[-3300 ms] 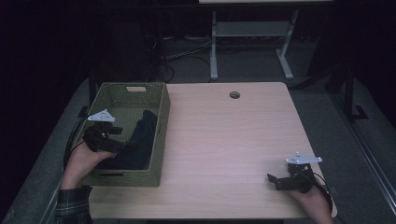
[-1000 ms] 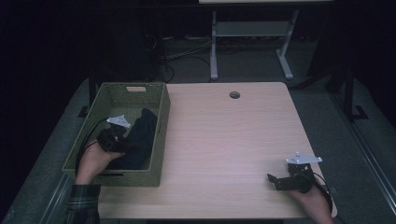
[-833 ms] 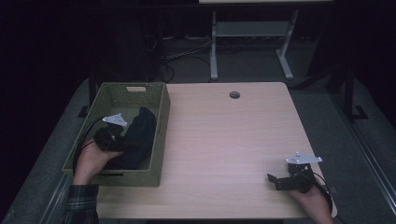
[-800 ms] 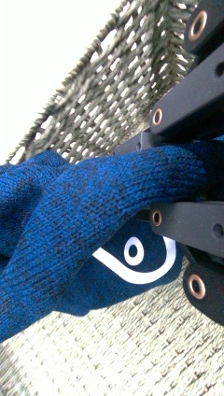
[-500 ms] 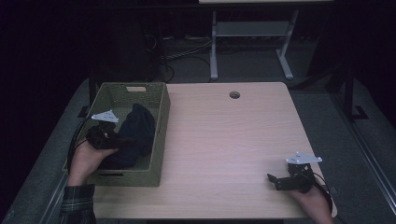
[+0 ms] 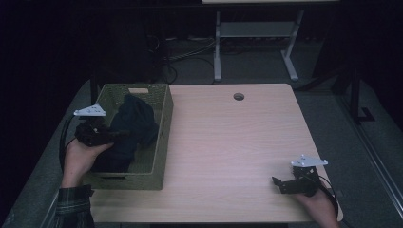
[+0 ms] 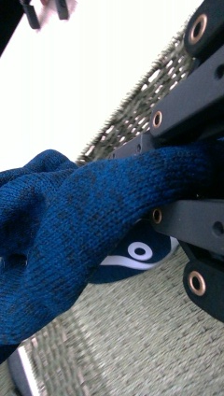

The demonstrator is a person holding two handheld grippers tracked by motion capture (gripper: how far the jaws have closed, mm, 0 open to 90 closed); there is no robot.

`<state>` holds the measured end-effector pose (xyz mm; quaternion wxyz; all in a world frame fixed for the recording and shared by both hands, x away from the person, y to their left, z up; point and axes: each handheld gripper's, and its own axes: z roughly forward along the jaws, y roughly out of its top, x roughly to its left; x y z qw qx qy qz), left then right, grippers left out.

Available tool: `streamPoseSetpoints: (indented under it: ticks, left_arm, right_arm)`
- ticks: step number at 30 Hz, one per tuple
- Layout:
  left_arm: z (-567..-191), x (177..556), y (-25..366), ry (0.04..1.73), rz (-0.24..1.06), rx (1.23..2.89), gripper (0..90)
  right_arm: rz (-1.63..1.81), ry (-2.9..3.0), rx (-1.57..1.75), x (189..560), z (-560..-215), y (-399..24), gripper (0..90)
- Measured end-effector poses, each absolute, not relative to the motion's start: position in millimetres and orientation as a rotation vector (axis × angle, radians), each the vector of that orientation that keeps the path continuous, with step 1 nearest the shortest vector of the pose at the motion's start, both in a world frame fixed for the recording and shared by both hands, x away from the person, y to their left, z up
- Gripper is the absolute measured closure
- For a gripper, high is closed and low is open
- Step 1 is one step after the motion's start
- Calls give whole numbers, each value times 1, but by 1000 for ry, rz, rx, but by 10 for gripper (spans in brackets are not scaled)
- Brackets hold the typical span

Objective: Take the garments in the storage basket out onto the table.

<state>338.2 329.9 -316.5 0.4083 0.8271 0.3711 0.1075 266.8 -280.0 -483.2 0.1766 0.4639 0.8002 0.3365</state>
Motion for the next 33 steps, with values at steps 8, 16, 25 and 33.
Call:
streamPoseSetpoints:
  ticks: [8, 16, 25, 33]
  left_arm:
    - [-304, 338, 337, 933, 292, 2026, 815]
    - [-290, 339, 338, 924, 322, 1979, 816]
    - [-275, 343, 329, 897, 337, 1981, 816]
    - [-252, 345, 320, 856, 373, 1969, 816]
  right_arm:
    - [954, 2265, 1316, 267, -483, -280, 15]
    - [952, 2263, 1316, 267, -483, -280, 15]
    - [953, 2262, 1319, 267, -483, -280, 16]
    - [952, 2260, 1322, 267, -483, -280, 16]
